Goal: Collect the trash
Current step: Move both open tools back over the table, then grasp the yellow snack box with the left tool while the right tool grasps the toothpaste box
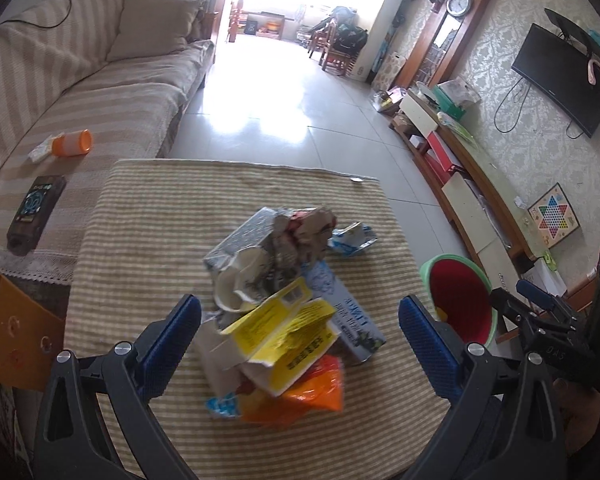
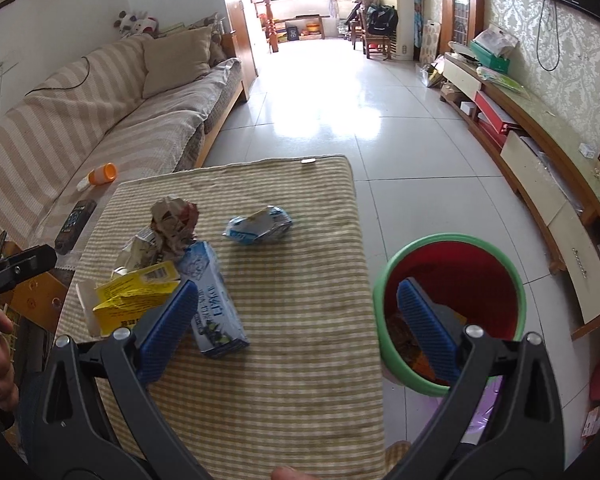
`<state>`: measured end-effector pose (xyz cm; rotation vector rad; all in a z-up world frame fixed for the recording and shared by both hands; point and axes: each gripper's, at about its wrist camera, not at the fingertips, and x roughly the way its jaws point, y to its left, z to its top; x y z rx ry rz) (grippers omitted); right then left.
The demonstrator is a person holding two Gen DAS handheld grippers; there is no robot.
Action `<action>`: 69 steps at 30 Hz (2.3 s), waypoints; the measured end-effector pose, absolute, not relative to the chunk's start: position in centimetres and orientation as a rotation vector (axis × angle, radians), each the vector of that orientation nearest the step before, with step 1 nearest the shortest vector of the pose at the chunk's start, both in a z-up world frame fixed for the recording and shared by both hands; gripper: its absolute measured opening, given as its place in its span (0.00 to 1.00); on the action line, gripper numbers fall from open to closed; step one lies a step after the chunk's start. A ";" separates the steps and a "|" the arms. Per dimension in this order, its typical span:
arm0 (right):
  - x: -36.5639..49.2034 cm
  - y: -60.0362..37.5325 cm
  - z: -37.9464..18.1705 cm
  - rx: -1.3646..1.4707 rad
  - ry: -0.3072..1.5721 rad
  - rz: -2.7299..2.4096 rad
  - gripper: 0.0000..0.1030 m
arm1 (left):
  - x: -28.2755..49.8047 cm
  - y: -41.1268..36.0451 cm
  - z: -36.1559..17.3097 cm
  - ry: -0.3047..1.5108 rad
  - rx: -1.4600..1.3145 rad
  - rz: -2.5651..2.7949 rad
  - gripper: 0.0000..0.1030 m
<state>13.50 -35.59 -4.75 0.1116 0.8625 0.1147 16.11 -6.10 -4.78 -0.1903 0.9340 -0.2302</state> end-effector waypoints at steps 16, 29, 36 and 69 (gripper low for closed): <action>13.6 -28.3 -8.0 0.030 0.966 0.225 0.95 | 15.7 -3.6 -9.3 1.078 -0.128 -0.341 0.92; 15.5 -27.2 -12.9 0.010 1.078 0.247 0.95 | 18.9 -3.3 -14.4 1.212 -0.305 -0.353 0.91; 16.8 -26.7 -14.4 0.000 1.103 0.251 0.95 | 19.2 -4.2 -15.5 1.222 -0.318 -0.358 0.57; 21.5 -25.1 -17.7 -0.032 1.155 0.283 0.72 | 17.0 1.0 -11.7 1.050 -0.409 -0.347 0.39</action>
